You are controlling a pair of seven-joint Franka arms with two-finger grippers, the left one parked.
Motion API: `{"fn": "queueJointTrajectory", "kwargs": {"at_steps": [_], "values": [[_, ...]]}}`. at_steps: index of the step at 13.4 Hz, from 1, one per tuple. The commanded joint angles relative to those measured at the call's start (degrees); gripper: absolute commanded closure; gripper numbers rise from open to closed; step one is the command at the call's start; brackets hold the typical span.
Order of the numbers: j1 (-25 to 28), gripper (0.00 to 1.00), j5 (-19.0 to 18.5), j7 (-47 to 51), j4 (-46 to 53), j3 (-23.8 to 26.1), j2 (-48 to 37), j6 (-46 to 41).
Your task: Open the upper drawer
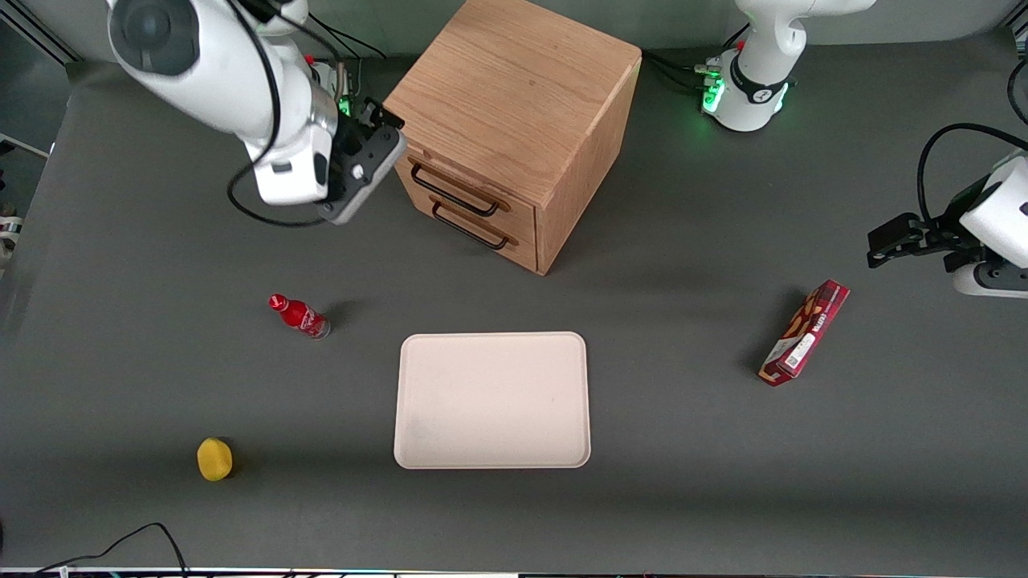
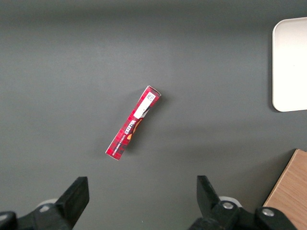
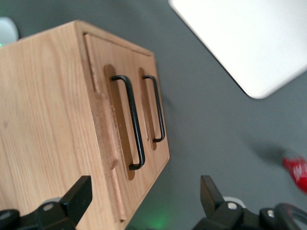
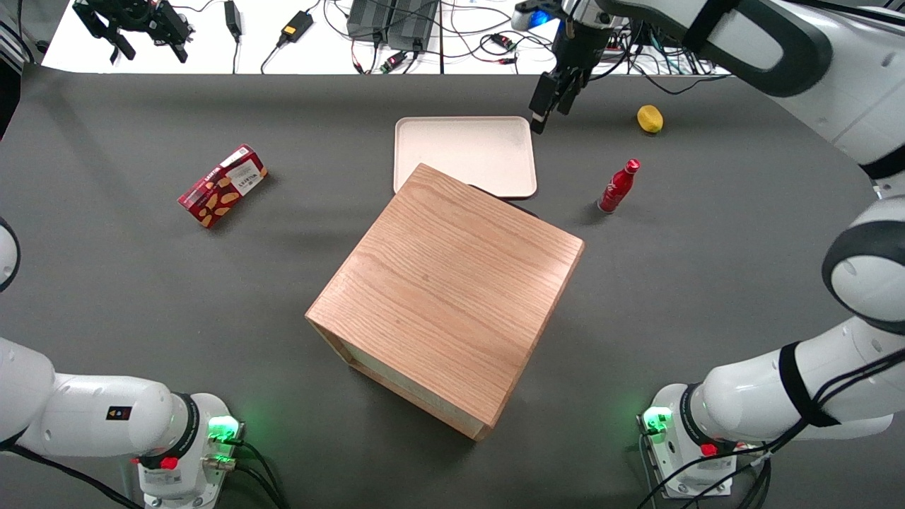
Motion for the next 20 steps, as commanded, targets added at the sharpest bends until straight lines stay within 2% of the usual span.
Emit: {"fn": "queueJointTrajectory", "kwargs": {"at_steps": [1, 5, 10, 16, 18, 20], "values": [[-0.13, 0.00, 2.92, -7.77, -0.46, 0.13, 3.51, 2.57], [-0.04, 0.00, 3.28, -8.04, -8.45, 0.13, 3.52, 11.44], [0.13, 0.00, 3.45, -8.04, -14.97, 0.31, 3.43, 18.13], [-0.04, 0.00, 3.63, -7.69, -19.10, 2.50, 2.20, 21.03], [0.05, 0.00, 6.25, -7.52, -20.07, 2.77, 1.59, 21.65], [0.05, 0.00, 6.44, -7.60, -21.74, 2.77, 0.36, 22.27]]}}
